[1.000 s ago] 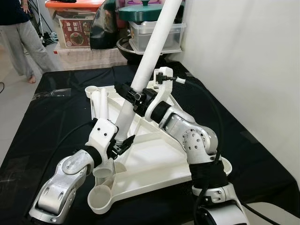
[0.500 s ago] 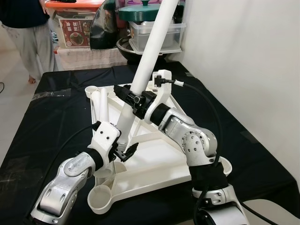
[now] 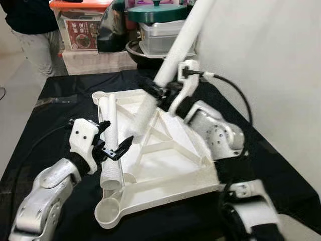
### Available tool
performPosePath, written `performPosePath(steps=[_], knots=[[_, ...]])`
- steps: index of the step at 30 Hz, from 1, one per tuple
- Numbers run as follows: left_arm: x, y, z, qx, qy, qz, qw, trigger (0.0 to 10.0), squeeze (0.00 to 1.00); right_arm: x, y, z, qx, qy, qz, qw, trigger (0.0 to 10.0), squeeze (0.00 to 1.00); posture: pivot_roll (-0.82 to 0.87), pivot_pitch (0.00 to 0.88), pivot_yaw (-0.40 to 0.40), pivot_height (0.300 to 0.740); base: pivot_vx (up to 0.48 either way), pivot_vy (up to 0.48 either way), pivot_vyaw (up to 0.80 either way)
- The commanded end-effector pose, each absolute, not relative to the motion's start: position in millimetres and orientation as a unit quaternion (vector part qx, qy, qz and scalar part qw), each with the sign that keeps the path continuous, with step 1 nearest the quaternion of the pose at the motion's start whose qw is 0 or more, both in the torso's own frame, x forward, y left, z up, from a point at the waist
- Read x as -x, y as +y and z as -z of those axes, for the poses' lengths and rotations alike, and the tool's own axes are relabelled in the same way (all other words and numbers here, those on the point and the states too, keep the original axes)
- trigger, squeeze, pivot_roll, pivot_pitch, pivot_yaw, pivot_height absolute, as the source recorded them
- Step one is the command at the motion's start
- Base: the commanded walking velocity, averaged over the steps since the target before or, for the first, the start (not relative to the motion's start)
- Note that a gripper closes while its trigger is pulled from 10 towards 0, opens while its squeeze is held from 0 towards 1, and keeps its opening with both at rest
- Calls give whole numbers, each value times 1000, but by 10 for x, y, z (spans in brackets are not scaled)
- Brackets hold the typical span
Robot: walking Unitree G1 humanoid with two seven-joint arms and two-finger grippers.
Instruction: Building children table
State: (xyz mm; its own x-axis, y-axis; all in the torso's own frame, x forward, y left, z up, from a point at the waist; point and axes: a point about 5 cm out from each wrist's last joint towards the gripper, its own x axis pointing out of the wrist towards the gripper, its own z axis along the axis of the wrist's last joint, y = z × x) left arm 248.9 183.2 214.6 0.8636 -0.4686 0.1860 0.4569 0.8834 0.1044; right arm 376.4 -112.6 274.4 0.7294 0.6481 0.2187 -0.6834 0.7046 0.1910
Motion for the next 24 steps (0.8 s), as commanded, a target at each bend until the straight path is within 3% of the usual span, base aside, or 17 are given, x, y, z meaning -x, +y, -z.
performPosePath(steps=[1,3,4,6,9,10,11,15,24], knots=[[-2453,1822,-2160,-12,-104,248,963,10000,0,-3800,-1176,-2807,-108,-88,-360,923,0,0,33,0,-60,740,0,0,0],[-2450,1821,-2160,-11,-104,249,963,10000,0,-3806,-1187,-2808,-106,-88,-359,923,0,0,33,0,-60,740,0,0,0],[-2482,1799,-1883,-17,-43,217,975,10000,0,-3771,-1371,-2834,-61,-101,-381,917,0,0,14,0,-59,740,0,0,0],[-2489,1783,-1736,-14,-11,198,980,10000,0,-3719,-1477,-2868,-40,-112,-410,904,0,0,9,0,-57,740,0,0,0],[-2488,1777,-1705,-6,-4,192,981,10000,0,-3674,-1512,-2897,-42,-121,-436,891,0,0,9,0,-57,740,0,0,0],[-2474,1775,-1678,-4,1,194,981,10000,0,-3581,-1581,-2974,-73,-120,-495,858,0,0,-2,0,-57,740,0,0,0],[-2470,1775,-1670,-4,2,195,981,10000,0,-3551,-1600,-2997,-82,-120,-512,847,0,0,-2,0,-57,740,0,0,0],[-2453,1778,-1660,5,5,198,980,10000,0,-3490,-1624,-3000,-65,-113,-554,822,0,0,-9,0,-56,740,0,0,0],[-2445,1760,-1667,18,1,191,981,10000,0,-3469,-1589,-2905,-47,-95,-594,798,0,0,-3,0,-70,740,0,0,0]])
